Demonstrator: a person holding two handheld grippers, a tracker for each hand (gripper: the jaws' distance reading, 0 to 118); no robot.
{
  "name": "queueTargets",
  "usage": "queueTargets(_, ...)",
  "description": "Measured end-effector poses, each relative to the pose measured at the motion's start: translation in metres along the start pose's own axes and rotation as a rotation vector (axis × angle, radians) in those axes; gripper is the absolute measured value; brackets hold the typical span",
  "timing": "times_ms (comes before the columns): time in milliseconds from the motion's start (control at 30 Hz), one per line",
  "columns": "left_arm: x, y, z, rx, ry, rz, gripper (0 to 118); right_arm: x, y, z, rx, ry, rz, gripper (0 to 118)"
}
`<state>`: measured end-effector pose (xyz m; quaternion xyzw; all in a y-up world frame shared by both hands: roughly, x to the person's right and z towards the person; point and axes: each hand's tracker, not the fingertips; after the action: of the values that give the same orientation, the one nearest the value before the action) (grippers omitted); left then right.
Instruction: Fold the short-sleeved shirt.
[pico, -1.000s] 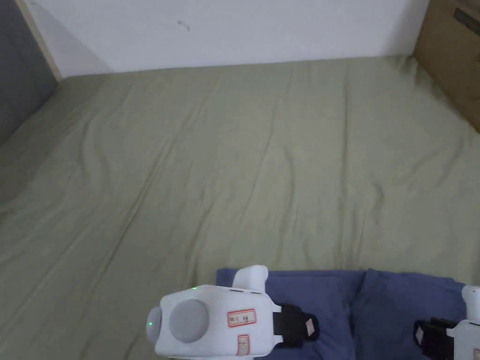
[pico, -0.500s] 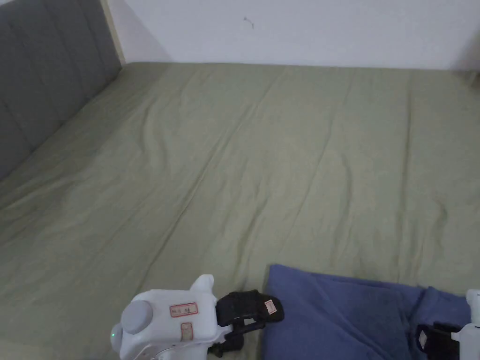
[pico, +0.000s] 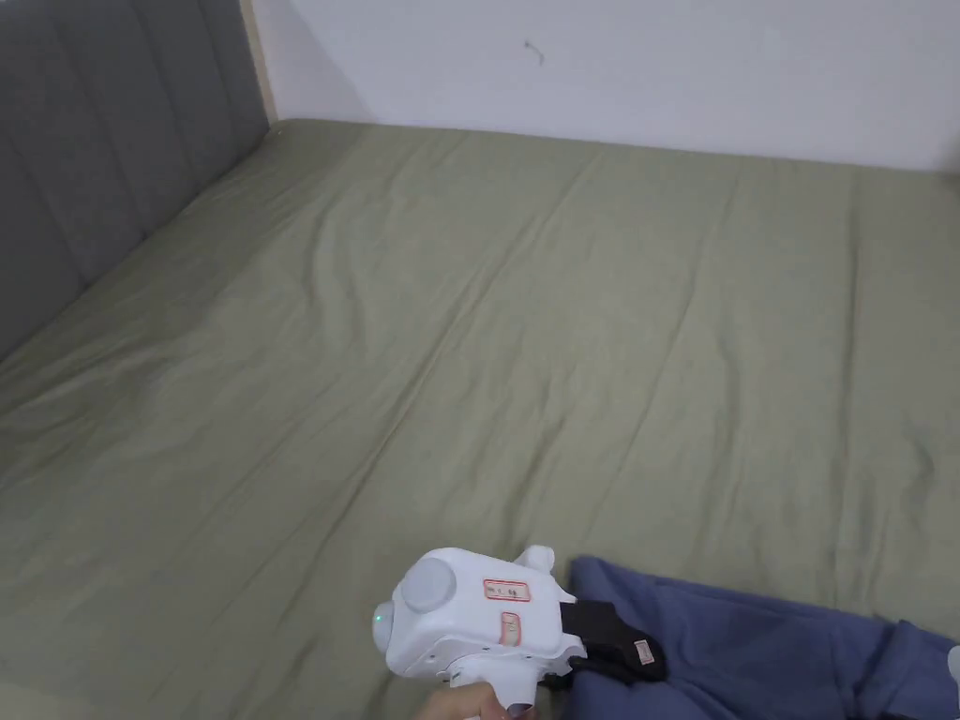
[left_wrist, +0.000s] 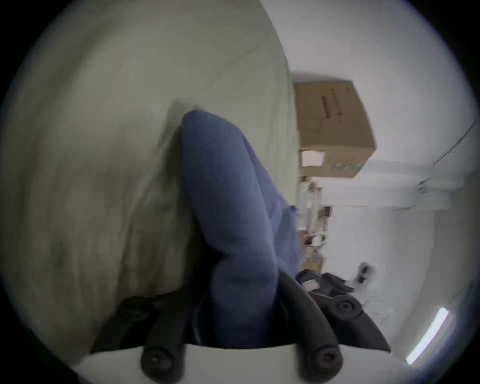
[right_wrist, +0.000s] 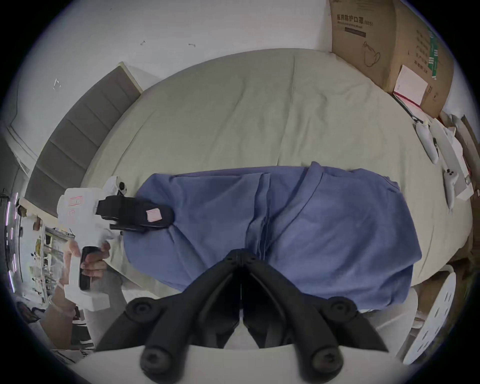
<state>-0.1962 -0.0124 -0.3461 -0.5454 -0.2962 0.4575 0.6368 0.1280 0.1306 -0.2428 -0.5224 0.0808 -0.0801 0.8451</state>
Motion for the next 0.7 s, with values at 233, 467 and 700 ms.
queueTargets(233,-0.011,0.004,0.071,0.038,0.049,-0.054,9,-0.011,0.013,-0.004,-0.005,-0.015,0.012,0)
queueTargets(467,-0.028,0.020,0.197,0.151,0.246,-0.080,9,-0.038,0.027,-0.013,0.001,0.020,0.060,0)
queueTargets(700,-0.016,0.027,0.277,0.222,0.453,-0.092,9,-0.055,0.025,-0.025,-0.025,0.048,0.105,0)
